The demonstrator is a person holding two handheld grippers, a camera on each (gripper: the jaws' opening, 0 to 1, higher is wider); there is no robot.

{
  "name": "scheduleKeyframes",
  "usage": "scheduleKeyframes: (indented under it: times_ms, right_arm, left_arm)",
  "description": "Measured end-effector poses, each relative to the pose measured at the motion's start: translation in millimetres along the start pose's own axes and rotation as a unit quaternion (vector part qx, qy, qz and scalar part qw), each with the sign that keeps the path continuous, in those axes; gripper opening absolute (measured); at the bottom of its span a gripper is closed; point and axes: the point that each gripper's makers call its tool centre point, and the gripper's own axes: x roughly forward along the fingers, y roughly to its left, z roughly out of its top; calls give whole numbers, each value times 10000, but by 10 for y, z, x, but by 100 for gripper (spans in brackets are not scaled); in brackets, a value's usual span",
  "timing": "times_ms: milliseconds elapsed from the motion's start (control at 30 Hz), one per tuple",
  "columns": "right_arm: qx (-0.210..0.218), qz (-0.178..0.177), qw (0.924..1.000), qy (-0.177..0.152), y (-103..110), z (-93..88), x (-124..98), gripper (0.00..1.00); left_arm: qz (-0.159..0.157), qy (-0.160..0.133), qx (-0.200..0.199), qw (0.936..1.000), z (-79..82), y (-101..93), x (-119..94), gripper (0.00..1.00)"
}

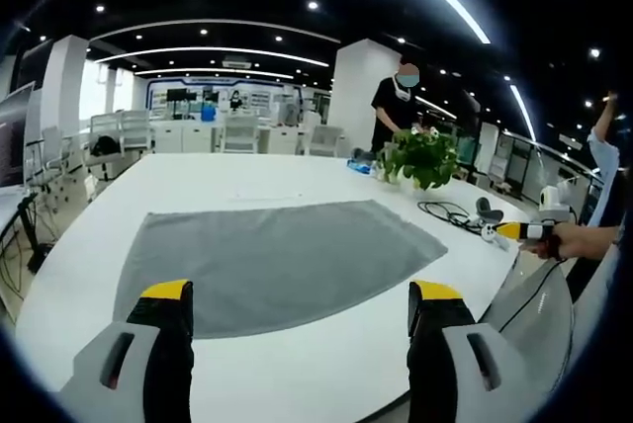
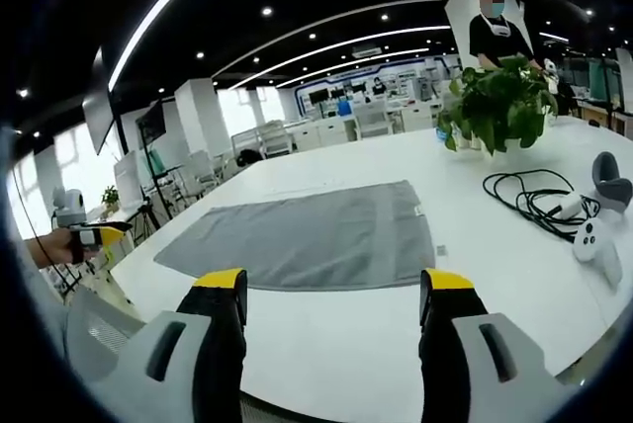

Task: Fold the towel on the table until its edges align and the towel forms a compact rectangular stack.

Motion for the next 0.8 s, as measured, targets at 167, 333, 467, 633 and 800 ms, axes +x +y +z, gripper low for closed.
scheduleKeyframes:
  times_ms: [167,333,467,633,800]
  right_arm:
    - [34,-12,10000,34,-22,-18,7,72]
    - [65,0,10000,73,-37,-30,27,71]
    - [59,17,9999,83,-46,-19,50,71]
    - [70,31,9999,92,-59,-10,82,71]
    - [57,51,9999,103,-70,4,95,71]
  left_arm:
    - [0,16,-6,10000,-7,-8,15,92]
    - [12,45,-26,10000,-28,-14,30,92]
    - [10,60,-25,10000,-33,-21,37,92]
    - [1,75,-9,10000,-32,-27,54,92]
    - [-21,84,10,10000,-21,-49,74,92]
